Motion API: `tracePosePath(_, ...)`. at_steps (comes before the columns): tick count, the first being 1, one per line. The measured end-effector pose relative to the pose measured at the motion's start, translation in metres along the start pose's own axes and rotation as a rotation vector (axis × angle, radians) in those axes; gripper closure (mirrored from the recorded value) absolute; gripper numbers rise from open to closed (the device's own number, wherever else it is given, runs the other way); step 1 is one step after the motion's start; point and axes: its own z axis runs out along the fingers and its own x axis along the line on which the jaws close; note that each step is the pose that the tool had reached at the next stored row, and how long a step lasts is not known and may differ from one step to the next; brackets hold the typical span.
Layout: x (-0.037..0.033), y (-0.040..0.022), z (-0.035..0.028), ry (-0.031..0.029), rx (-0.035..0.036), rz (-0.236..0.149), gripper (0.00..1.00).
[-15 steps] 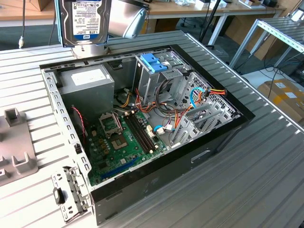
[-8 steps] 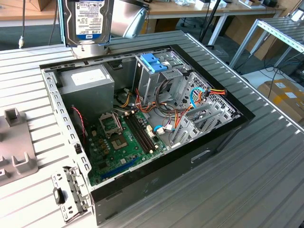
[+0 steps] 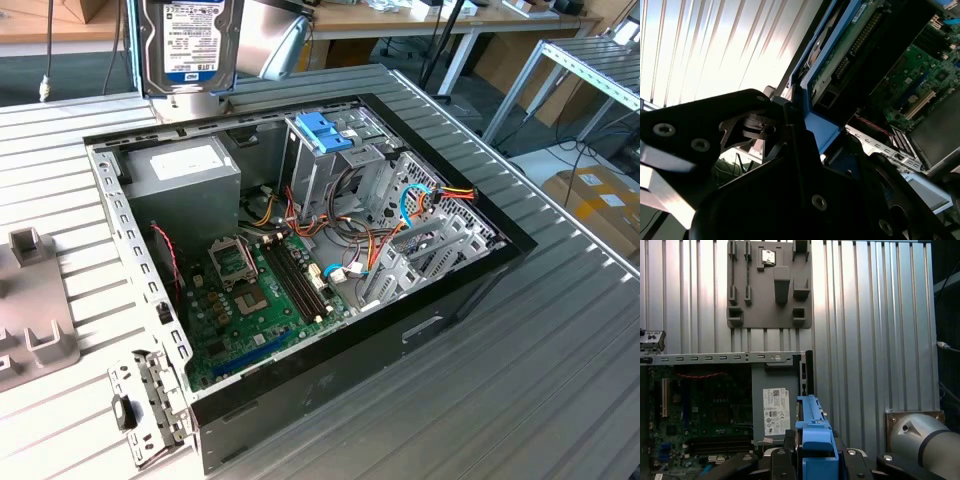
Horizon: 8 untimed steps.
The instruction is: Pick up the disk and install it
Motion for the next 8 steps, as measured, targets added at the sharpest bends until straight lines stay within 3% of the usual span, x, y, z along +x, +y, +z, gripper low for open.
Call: tracePosePath(8,-0.0002,-0.0054,-0.0001,0.0000,0.0000,0.000,0.63)
